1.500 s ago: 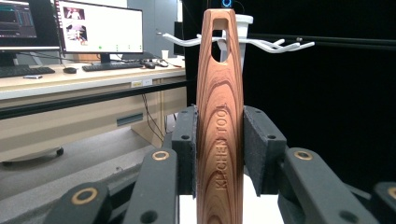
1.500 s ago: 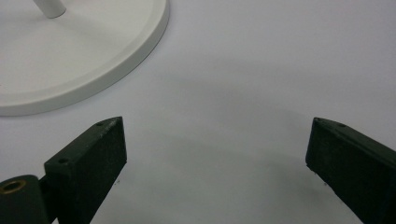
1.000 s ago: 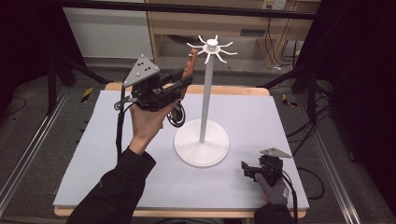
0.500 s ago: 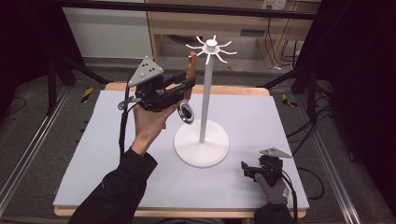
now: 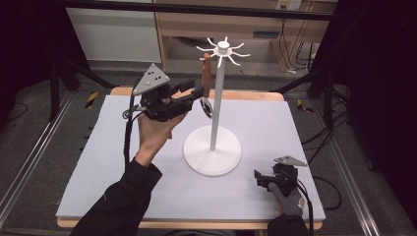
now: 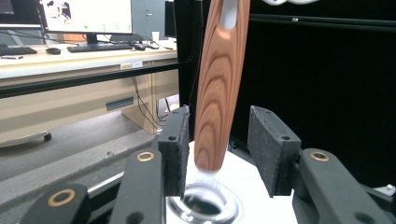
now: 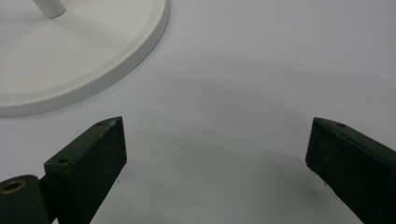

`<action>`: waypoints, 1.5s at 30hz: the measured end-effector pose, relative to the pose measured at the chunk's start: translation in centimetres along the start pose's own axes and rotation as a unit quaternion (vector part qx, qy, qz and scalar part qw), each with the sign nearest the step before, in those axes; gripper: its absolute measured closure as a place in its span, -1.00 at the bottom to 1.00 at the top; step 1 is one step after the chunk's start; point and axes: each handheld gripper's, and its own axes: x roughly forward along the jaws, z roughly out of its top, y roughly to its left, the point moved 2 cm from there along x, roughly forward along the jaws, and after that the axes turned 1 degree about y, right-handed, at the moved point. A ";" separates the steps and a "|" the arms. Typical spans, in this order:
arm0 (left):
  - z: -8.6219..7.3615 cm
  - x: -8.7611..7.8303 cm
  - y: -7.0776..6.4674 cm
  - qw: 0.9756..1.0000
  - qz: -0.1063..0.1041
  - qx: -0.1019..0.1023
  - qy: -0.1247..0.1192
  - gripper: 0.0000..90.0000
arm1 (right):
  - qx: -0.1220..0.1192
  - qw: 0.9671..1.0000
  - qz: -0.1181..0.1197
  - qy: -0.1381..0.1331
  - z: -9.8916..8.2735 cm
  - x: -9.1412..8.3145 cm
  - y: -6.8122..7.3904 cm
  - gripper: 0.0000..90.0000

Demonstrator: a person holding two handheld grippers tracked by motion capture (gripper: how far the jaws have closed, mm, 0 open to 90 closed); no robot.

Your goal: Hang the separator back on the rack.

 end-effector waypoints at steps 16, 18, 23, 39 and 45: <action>-5.1 -3.7 1.7 0.998 0.029 -0.006 0.056 0.02 | -0.002 1.000 -0.004 0.004 -0.1 0.1 0.0 -0.88; -5.5 -3.8 1.9 0.998 0.031 -0.006 0.062 -0.06 | 0.001 1.000 -0.005 0.002 -0.1 0.1 0.0 -0.88; -8.4 -4.8 2.5 0.994 0.041 -0.005 0.103 -0.18 | 0.001 1.000 -0.007 0.000 -0.1 0.1 0.0 -0.88; -16.6 -7.4 4.8 0.980 0.067 -0.033 0.185 -0.32 | 0.003 1.000 -0.007 0.001 -0.2 0.0 0.0 -0.88; -19.0 -8.6 5.8 0.975 0.080 -0.051 0.200 -0.32 | 0.003 1.000 -0.008 0.002 -0.2 0.0 -0.1 -0.88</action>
